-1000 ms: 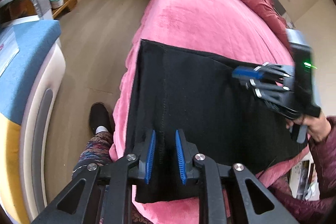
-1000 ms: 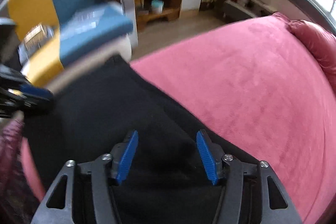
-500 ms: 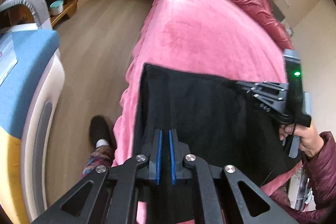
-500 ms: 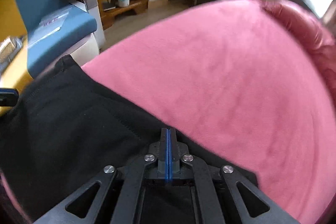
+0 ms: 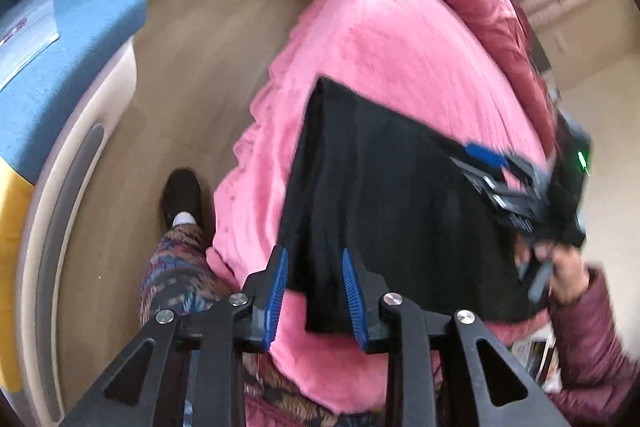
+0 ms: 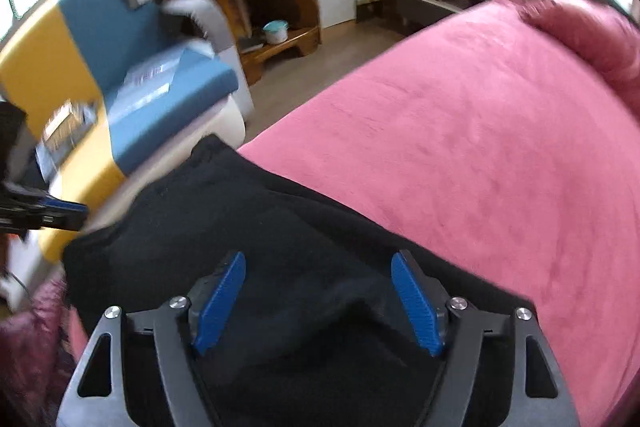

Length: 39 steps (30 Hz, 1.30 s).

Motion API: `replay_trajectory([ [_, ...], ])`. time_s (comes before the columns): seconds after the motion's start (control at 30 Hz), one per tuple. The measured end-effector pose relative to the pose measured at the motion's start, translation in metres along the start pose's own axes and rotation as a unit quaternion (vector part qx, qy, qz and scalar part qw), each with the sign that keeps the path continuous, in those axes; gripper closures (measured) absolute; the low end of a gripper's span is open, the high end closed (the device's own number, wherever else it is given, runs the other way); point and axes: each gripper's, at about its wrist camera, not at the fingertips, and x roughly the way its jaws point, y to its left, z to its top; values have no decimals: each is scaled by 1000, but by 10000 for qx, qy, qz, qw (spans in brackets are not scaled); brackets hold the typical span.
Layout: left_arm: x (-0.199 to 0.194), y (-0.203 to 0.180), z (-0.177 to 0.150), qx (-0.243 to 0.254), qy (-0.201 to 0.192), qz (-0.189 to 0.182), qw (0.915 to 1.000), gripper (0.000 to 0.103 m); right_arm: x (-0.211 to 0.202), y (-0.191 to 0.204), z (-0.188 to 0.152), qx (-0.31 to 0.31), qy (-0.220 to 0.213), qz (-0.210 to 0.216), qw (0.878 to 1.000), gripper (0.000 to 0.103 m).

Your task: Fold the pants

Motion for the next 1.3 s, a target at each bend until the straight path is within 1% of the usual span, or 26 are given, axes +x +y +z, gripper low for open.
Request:
replay_trajectory([
  [0.07, 5, -6, -7, 133, 133, -78, 9998, 76, 16, 10, 2, -339, 258, -147, 9990, 46],
  [0.1, 7, -9, -9, 193, 194, -116, 9996, 76, 21, 12, 3, -448, 369, -174, 9982, 74],
  [0.13, 8, -12, -11, 301, 193, -115, 9993, 77, 28, 16, 1, -560, 501, -220, 9969, 86],
  [0.17, 10, -16, -12, 392, 199, -77, 9990, 77, 32, 18, 1, -612, 538, -242, 9964, 86],
  [0.23, 17, -19, -12, 425, 280, 8, 9987, 78, 32, 18, 0, -636, 542, -193, 9963, 91],
  [0.27, 19, -17, -12, 423, 265, 35, 9987, 87, 31, 16, 0, -628, 524, -230, 9964, 96],
  [0.3, 19, -17, -13, 474, 197, 125, 9986, 90, 30, 15, 0, -605, 515, -245, 9965, 102],
  [0.37, 17, -20, -11, 535, 90, 129, 9984, 93, 25, 12, 0, -517, 442, -202, 9975, 103],
  [0.47, 4, -26, -7, 710, -192, 92, 9972, 95, 14, 9, 0, -429, 250, -237, 9985, 103],
  [0.57, -14, -33, 0, 763, -577, -164, 9953, 96, -5, 3, 1, -226, -27, -243, 9994, 103],
  [0.67, -15, -35, 10, 782, -731, -213, 9940, 96, -25, -5, 4, -43, -321, -334, 9989, 103],
  [0.77, -2, -30, 13, 739, -646, -83, 9951, 96, -30, -14, 8, 177, -455, -447, 9978, 103],
  [0.8, 7, -24, 16, 649, -509, 31, 9966, 96, -28, -14, 8, 158, -448, -525, 9975, 103],
  [0.83, 21, -17, 18, 533, -260, 191, 9981, 96, -20, -14, 8, 157, -360, -646, 9971, 103],
  [0.87, 33, -12, 16, 508, -24, 399, 9979, 96, -11, -15, 9, 187, -248, -672, 9973, 103],
  [0.9, 40, -10, 12, 540, 124, 468, 9974, 96, -3, -15, 9, 191, -141, -622, 9978, 103],
  [0.97, 39, -7, 3, 518, 186, 433, 9975, 96, 11, -11, 7, 212, 52, -404, 9989, 102],
  [1.0, 36, -6, 0, 515, 179, 428, 9976, 96, 15, -10, 4, 244, 93, -414, 9988, 102],
  [1.07, 32, -2, -3, 471, 154, 397, 9980, 95, 19, -11, -3, 352, 172, -195, 9990, 96],
  [1.1, 35, 2, -3, 422, 216, 387, 9981, 94, 19, -12, -5, 409, 167, -146, 9989, 86],
  [1.13, 36, 4, -3, 397, 262, 409, 9980, 93, 17, -15, -7, 494, 154, -93, 9986, 74],
  [1.17, 34, 3, -4, 375, 263, 413, 9981, 91, 14, -20, -8, 660, 131, 66, 9977, 69],
  [1.2, 30, 3, -2, 352, 214, 423, 9983, 89, 12, -23, -9, 788, 111, 172, 9967, 53],
  [1.23, 25, 0, 0, 394, 144, 509, 9978, 84, 5, -28, -11, 919, 43, 234, 9955, 37],
  [1.3, 15, -3, 4, 459, 15, 680, 9966, 84, -12, -33, -13, 939, -173, 184, 9953, 36],
])
